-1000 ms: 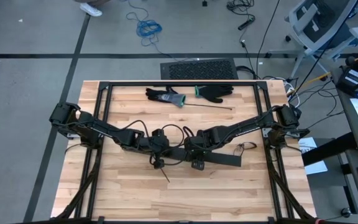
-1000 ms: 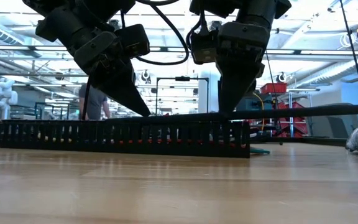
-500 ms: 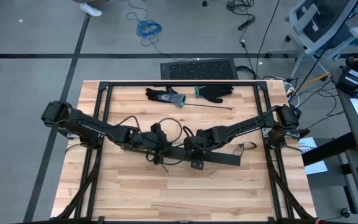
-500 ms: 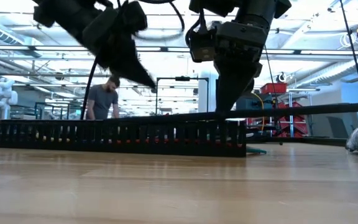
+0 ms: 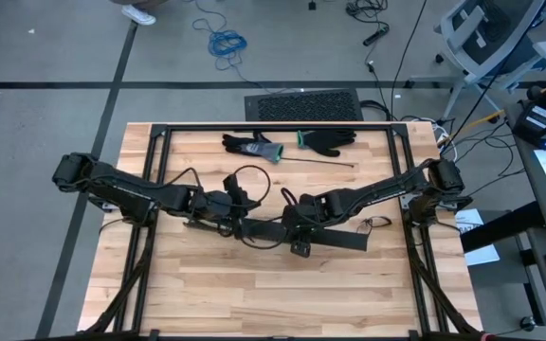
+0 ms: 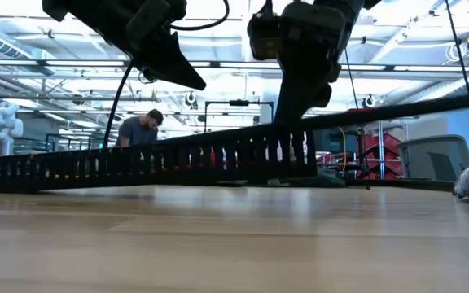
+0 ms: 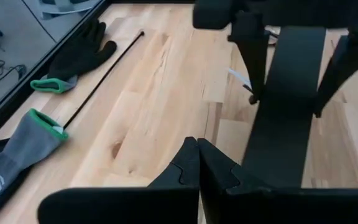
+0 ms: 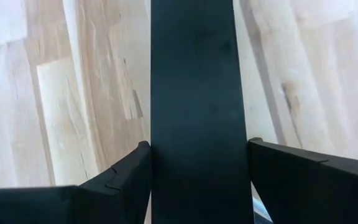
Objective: Ziptie cables
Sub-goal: Close the black cable duct
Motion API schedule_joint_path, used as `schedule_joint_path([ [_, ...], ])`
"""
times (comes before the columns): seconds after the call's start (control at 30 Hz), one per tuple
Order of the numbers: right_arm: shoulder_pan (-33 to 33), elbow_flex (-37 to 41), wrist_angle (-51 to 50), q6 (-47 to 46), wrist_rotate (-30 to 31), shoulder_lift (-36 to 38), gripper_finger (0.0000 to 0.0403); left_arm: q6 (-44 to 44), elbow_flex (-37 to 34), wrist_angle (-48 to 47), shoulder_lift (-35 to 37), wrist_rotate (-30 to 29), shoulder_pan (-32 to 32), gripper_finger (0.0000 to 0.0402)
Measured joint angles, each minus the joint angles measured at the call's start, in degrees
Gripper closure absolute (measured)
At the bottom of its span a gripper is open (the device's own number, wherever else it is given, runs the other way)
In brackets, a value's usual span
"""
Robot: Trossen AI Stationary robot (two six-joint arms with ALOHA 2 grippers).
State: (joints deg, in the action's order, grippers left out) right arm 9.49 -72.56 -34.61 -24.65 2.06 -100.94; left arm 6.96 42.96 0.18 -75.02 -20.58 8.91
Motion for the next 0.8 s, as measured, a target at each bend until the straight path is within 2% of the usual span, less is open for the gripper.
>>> schedule_joint_path([
  [0.47, -0.02, -0.02, -0.70, 0.34, 0.72, 0.34, 0.0178, 0.17, -0.07, -2.25, -0.04, 0.02, 0.07, 0.0401],
  [0.8, -0.02, -0.03, -0.67, 0.06, 0.89, 0.32, 0.0150, 0.15, -0.07, -2.38, -0.05, 0.04, 0.07, 0.0401],
])
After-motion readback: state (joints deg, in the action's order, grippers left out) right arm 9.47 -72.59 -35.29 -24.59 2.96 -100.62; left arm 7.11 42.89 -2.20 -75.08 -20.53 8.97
